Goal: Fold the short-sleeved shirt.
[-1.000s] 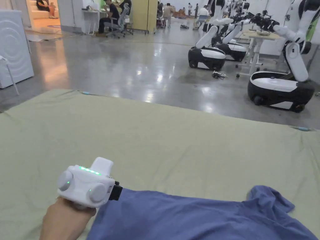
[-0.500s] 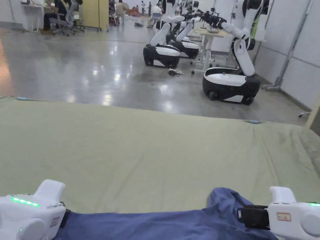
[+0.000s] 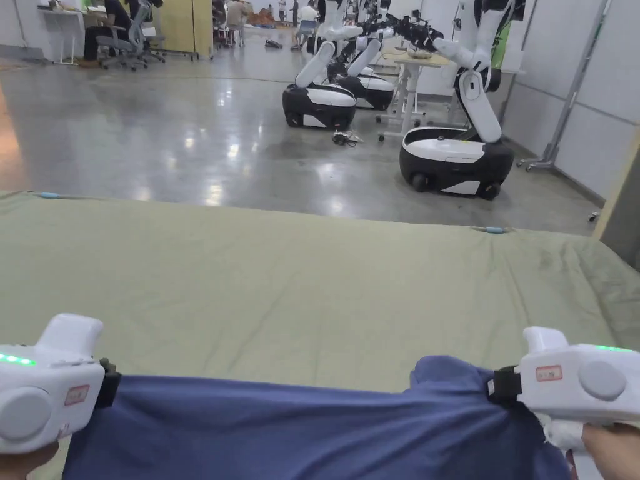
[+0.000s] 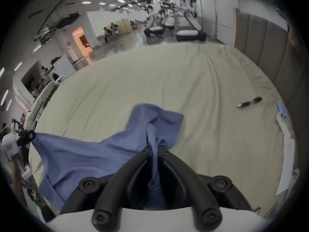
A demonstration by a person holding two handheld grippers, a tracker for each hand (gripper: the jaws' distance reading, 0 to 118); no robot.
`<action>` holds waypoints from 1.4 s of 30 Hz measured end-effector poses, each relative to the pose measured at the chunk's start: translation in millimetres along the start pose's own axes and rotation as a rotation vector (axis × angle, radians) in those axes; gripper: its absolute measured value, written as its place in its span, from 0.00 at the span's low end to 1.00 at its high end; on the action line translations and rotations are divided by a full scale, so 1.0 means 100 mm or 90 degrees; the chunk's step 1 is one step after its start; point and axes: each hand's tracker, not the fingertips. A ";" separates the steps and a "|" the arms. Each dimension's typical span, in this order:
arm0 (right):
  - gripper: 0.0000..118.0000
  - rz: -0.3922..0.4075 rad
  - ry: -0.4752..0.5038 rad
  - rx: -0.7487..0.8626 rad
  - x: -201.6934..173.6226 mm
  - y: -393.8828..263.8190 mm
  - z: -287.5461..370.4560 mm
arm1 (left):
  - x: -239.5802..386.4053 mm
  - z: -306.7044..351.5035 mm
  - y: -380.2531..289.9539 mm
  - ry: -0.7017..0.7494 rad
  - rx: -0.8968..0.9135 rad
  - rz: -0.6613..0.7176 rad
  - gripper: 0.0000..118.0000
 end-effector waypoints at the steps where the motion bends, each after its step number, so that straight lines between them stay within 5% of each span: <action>1: 0.05 0.012 0.002 0.019 -0.04 -0.03 0.23 | 0.00 0.17 -0.01 -0.002 0.009 0.002 0.06; 10: 0.05 0.090 0.019 0.053 -0.28 -1.13 1.75 | 0.11 1.56 -0.81 -0.057 0.029 0.016 0.06; 12: 0.05 0.098 0.009 0.005 -0.27 -1.51 1.78 | 0.13 1.64 -1.16 -0.102 -0.022 0.040 0.06; 19: 0.07 0.075 -0.011 -0.079 -0.18 -2.14 1.25 | 0.27 1.23 -1.92 -0.049 -0.120 0.029 0.08; 20: 0.22 0.040 0.013 -0.094 -0.15 -2.08 1.27 | 0.29 1.18 -1.93 -0.047 -0.111 0.032 0.21; 22: 0.64 0.051 0.004 -0.047 -0.15 -1.98 1.39 | 0.25 1.24 -1.94 -0.098 -0.062 0.058 0.55; 23: 0.84 0.064 0.007 -0.052 -0.17 -1.92 1.46 | 0.24 1.29 -1.92 -0.128 -0.056 0.075 0.63; 28: 0.89 0.078 0.058 0.061 -0.50 -1.80 2.03 | 0.09 1.86 -1.84 -0.100 0.042 0.098 0.63; 30: 0.85 0.067 0.099 0.110 -0.73 -1.86 2.15 | -0.02 1.99 -1.91 -0.101 0.055 0.147 0.61; 31: 0.72 0.067 0.123 0.131 -0.83 -1.90 2.17 | -0.08 2.02 -1.94 -0.118 0.046 0.170 0.59; 32: 0.32 0.069 0.127 0.145 -0.96 -1.94 2.17 | -0.12 2.00 -1.96 -0.126 0.026 0.199 0.46; 33: 0.04 0.074 0.113 0.145 -1.07 -1.99 2.12 | -0.18 1.95 -1.99 -0.131 0.005 0.216 0.22; 34: 0.01 0.081 0.106 0.156 -1.18 -2.04 2.09 | -0.24 1.89 -2.02 -0.132 -0.007 0.223 0.06; 37: 0.01 0.097 0.133 0.140 -1.42 -2.12 1.95 | -0.52 1.66 -2.12 -0.149 -0.015 0.237 0.06; 38: 0.01 0.098 0.136 0.134 -1.51 -2.13 1.88 | -0.64 1.59 -2.15 -0.189 -0.021 0.275 0.08; 39: 0.01 0.101 0.140 0.127 -1.57 -2.15 1.84 | -0.77 1.51 -2.16 -0.234 -0.034 0.312 0.22; 41: 0.01 0.101 0.145 0.114 -1.66 -2.16 1.76 | -1.00 1.31 -2.24 -0.342 -0.051 0.383 0.76; 42: 0.01 0.099 0.148 0.109 -1.69 -2.14 1.73 | -1.10 1.19 -2.30 -0.394 -0.055 0.424 0.81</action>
